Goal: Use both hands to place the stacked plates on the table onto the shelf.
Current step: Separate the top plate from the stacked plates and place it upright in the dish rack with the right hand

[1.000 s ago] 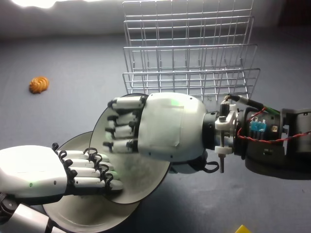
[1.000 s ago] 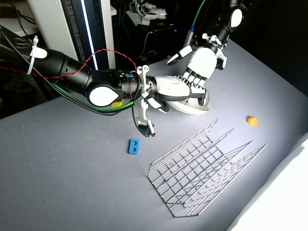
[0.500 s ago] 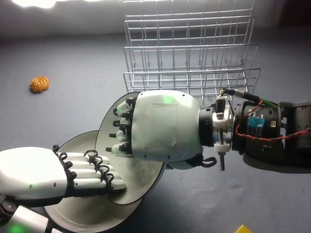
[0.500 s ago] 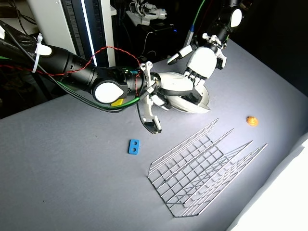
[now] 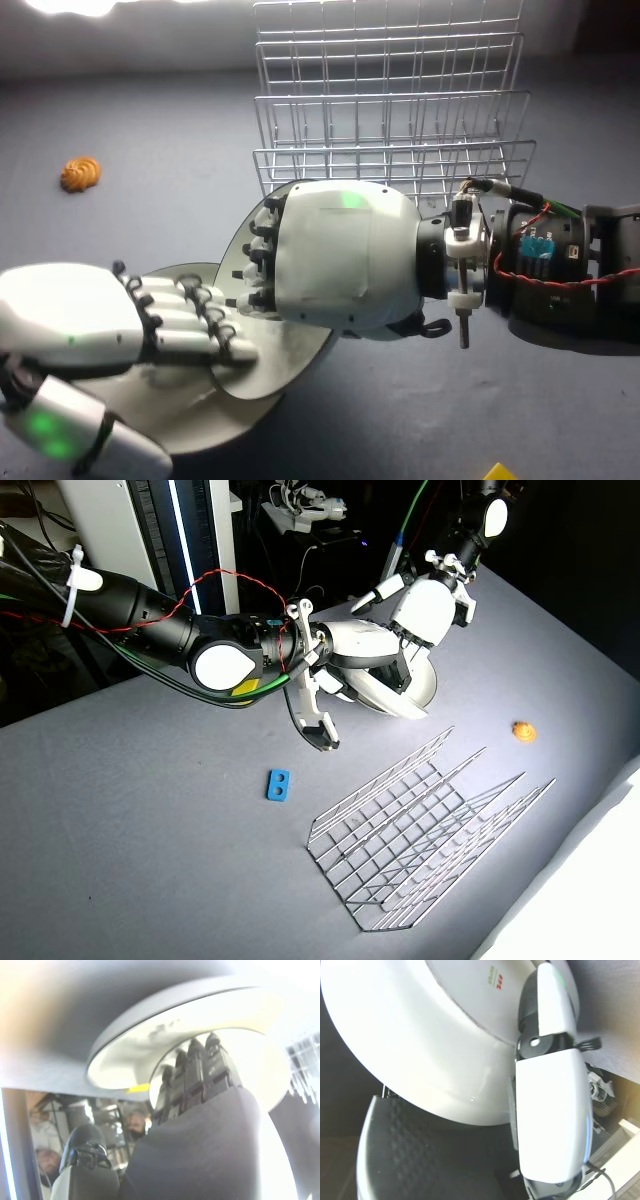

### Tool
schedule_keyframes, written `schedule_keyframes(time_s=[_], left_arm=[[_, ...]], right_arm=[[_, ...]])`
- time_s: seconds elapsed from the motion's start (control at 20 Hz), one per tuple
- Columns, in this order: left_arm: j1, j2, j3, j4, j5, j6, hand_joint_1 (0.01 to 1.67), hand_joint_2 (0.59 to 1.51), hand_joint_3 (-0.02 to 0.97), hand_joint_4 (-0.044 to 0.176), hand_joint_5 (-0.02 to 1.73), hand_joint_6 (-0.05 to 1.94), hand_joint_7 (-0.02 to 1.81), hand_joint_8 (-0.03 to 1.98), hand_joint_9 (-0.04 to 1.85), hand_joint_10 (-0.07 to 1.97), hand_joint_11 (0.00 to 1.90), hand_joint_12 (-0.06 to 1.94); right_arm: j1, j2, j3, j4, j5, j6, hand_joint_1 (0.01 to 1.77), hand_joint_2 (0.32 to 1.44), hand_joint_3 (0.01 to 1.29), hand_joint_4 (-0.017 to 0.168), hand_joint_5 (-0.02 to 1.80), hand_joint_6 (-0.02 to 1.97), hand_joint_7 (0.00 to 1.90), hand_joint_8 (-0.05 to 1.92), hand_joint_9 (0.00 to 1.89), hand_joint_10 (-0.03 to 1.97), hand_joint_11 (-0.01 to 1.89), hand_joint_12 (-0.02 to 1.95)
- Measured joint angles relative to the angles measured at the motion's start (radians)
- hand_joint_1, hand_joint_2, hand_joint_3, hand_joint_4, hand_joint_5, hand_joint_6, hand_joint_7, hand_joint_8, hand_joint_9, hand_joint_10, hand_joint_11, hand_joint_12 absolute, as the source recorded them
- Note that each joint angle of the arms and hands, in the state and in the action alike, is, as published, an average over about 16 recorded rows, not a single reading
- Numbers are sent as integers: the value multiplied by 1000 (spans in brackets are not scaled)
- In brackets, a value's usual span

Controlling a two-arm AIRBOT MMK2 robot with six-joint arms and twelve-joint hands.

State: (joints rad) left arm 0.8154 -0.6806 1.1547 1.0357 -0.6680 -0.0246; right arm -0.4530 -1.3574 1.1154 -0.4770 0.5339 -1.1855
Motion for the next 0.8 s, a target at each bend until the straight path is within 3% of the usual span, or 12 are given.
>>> schedule_keyframes(time_s=[0.4,0.8], left_arm=[[-80,13,75,-1,-1,-5,22,1141,15,2,57,12,84,5,59,7,22,4],[-123,31,141,-2,-6,-9,22,1142,15,2,59,13,87,5,62,7,24,7]], right_arm=[[20,27,-46,11,-22,5,1284,997,17,0,861,1041,970,898,1002,1061,890,1217],[55,86,-118,12,-44,3,1302,997,16,3,891,1067,969,899,1009,1072,882,1208]])
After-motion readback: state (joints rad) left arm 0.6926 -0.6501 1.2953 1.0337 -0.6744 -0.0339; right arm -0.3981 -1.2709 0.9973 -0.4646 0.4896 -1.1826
